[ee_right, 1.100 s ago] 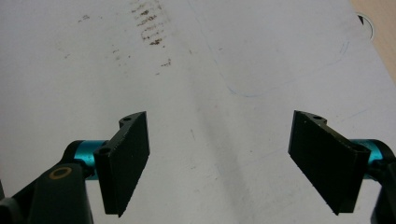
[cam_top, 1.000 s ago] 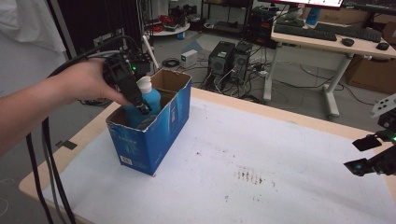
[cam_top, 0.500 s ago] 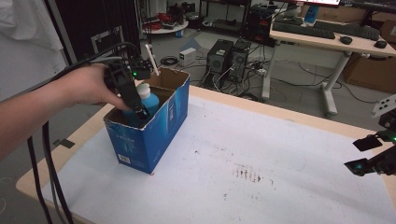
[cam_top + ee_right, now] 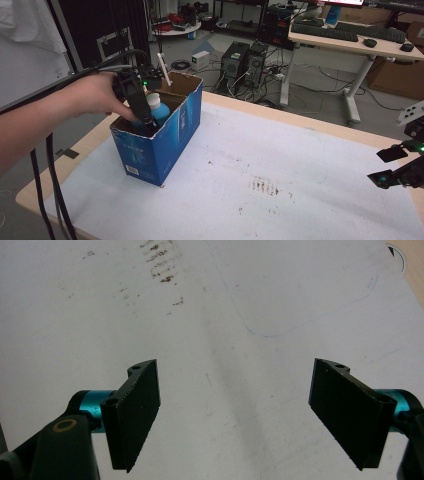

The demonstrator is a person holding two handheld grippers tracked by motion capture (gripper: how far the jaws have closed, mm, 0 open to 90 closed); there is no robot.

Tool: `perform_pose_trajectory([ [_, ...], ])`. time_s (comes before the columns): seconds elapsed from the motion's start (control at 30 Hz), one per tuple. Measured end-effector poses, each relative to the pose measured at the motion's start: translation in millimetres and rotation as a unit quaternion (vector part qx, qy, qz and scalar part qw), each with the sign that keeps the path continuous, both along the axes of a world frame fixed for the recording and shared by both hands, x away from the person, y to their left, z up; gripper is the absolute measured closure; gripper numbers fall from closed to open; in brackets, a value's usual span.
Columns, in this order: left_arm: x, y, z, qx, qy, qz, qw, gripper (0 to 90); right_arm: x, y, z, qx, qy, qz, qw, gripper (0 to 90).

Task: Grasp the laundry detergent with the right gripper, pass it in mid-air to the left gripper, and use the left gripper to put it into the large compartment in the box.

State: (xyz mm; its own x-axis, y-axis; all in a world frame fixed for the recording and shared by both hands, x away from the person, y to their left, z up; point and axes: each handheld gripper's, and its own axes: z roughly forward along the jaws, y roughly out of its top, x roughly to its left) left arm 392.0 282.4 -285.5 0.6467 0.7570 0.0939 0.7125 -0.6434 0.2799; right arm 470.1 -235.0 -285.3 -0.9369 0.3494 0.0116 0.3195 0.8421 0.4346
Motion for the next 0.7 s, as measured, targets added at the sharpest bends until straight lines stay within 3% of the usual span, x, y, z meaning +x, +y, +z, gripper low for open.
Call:
perform_pose_trajectory([
  [0.5, 3.3, -0.7, 0.0, 0.004, 0.005, 0.0, 1.0, 37.7, 0.4, -2.4, -1.0, -0.001, 0.002, -0.001, 1.0, 19.9],
  [0.7, 3.5, 2.1, 4.5, 0.002, -0.003, 0.006, 1.0, 37.3, 1.0, -2.3, -1.4, 0.0, 0.004, -0.001, 1.0, 19.9],
])
